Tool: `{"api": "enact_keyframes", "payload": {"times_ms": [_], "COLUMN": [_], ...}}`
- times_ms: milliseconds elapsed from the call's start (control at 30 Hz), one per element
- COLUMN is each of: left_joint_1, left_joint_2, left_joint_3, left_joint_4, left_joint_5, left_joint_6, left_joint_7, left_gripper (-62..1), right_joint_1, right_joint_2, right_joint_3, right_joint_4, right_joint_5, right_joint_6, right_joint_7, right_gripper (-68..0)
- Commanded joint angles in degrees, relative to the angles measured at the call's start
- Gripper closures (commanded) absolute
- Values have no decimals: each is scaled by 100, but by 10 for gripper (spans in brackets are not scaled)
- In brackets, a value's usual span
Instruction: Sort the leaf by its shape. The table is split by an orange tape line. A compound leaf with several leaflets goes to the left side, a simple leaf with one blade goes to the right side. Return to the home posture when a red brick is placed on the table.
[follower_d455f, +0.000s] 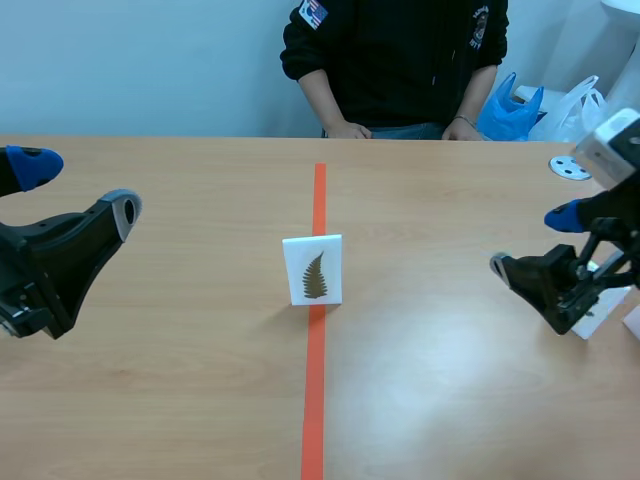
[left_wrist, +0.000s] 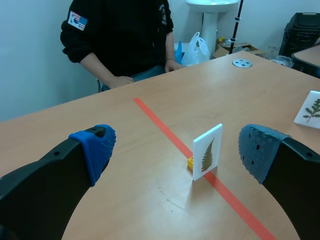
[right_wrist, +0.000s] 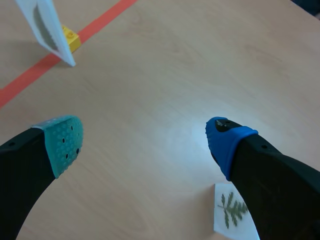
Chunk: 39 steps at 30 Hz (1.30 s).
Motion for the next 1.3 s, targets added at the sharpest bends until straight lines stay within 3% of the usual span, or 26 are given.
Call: {"api": "enact_keyframes", "payload": {"times_ms": [0, 133, 300, 367, 633, 733, 1033, 1267], "left_joint_1": [-15, -15, -15, -15, -15, -15, -15, -15], "left_joint_2": [13, 13, 13, 13, 13, 13, 13, 13], "left_joint_3": [-24, -24, -24, -24, -24, -24, -24, -26], "left_joint_4": [24, 24, 24, 24, 24, 24, 24, 24], "left_joint_5": [-79, -79, -79, -79, -79, -79, -79, -79], "left_joint_6": [4, 4, 2, 2, 0, -9, -11, -11], "left_joint_7": [-81, -81, -79, -79, -79, -79, -81, -81], "left_gripper": [-529, -529, -529, -529, -529, -529, -529, -529], "right_joint_1": [326, 1040, 2004, 2354, 3335, 3560, 3995, 4142], "right_joint_2": [59, 9, -131, -236, -780, -990, -1550, -2061], "right_joint_3": [-170, -927, -1749, -2011, -2590, -2774, -3460, -3556], "right_joint_4": [9, -603, -1550, -1884, -2765, -3014, -3563, -4227], "right_joint_5": [26, -168, -278, -339, -446, -560, -868, -1281], "right_joint_6": [9, 59, 612, 686, 785, 957, 975, 839], "right_joint_7": [85, 39, -46, -44, 2, 4, 22, 553], "right_gripper": [-502, -502, -502, -502, -502, -502, -502, -502]}}
